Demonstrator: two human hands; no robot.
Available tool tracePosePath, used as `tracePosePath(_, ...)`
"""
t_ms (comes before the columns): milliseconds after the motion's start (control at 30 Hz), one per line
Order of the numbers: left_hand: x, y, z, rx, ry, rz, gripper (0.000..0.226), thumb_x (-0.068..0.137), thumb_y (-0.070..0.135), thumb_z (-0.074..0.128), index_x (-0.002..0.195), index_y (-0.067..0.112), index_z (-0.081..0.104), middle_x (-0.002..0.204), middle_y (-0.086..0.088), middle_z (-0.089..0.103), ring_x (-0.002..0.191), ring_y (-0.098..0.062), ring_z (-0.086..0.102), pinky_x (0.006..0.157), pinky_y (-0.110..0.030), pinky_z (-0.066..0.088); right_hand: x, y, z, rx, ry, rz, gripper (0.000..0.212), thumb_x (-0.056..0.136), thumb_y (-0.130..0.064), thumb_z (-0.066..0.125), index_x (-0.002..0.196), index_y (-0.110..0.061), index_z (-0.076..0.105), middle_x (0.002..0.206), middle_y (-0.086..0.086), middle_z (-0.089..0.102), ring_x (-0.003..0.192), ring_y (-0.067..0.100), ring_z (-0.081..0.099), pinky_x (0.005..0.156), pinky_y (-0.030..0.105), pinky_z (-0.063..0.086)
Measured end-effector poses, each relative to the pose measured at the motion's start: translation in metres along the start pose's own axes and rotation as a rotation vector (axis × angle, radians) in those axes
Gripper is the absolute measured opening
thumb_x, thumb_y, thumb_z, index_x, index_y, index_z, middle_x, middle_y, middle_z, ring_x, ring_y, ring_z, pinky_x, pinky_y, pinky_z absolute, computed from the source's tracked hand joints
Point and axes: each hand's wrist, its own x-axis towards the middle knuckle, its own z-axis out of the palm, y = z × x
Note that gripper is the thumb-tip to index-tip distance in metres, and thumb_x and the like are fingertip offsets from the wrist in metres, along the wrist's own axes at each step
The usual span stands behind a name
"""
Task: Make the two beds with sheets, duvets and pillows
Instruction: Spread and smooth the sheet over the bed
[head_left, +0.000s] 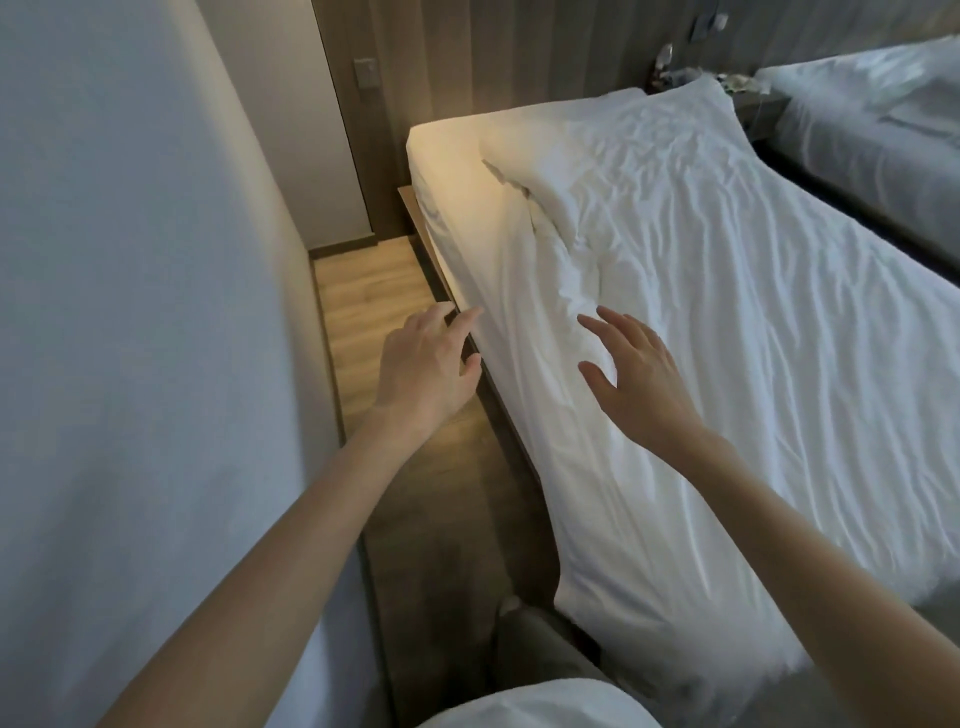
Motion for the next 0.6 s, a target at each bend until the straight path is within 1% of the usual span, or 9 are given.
tracePosePath(100,0.048,-0.023,0.007,0.014,0.01,0.02,0.054,0.097,0.037,0.05,0.148,0.027,0.034,0.151,-0.004,0.037,0.138,-0.022,0.036,0.111,-0.042,0.036,0.055,0.0,0.011,-0.027,0.039,-0.009,0.051,0.097,-0.028,0.055,0.145,-0.022,0.042,0.154,0.005,0.036,0.142,0.029,0.03,0.116,0.05,0.026)
tracePosePath(200,0.108,-0.05,0.02,0.037,0.015,0.04,0.053,0.098,0.038,0.048,0.148,0.028,0.034,0.152,-0.002,0.036,0.14,-0.022,0.034,0.112,-0.042,0.032,0.122,0.005,0.029,-0.035,0.041,-0.021,0.051,0.096,-0.028,0.055,0.145,-0.022,0.041,0.154,0.006,0.036,0.142,0.029,0.03,0.115,0.052,0.027)
tracePosePath(300,0.179,-0.076,0.033,0.08,-0.01,0.061,0.053,0.098,0.04,0.046,0.149,0.03,0.031,0.153,-0.001,0.035,0.141,-0.023,0.032,0.113,-0.044,0.032,0.198,0.011,0.047,-0.04,0.04,-0.028,0.051,0.096,-0.029,0.055,0.145,-0.022,0.04,0.154,0.006,0.035,0.142,0.03,0.029,0.115,0.051,0.027)
tracePosePath(433,0.27,-0.111,0.037,0.179,-0.102,0.113,0.055,0.1,0.043,0.042,0.151,0.03,0.026,0.158,-0.002,0.027,0.145,-0.025,0.024,0.116,-0.047,0.026,0.304,0.016,0.07,-0.018,-0.009,0.003,0.052,0.097,-0.03,0.053,0.146,-0.024,0.039,0.155,0.004,0.034,0.144,0.028,0.027,0.117,0.049,0.024)
tracePosePath(600,0.365,-0.163,0.032,0.22,-0.125,0.13,0.056,0.1,0.043,0.041,0.151,0.03,0.024,0.16,-0.001,0.021,0.147,-0.025,0.018,0.118,-0.047,0.023,0.421,0.009,0.09,-0.008,-0.054,0.031,0.052,0.098,-0.03,0.052,0.148,-0.026,0.037,0.156,0.001,0.032,0.144,0.026,0.026,0.115,0.046,0.024)
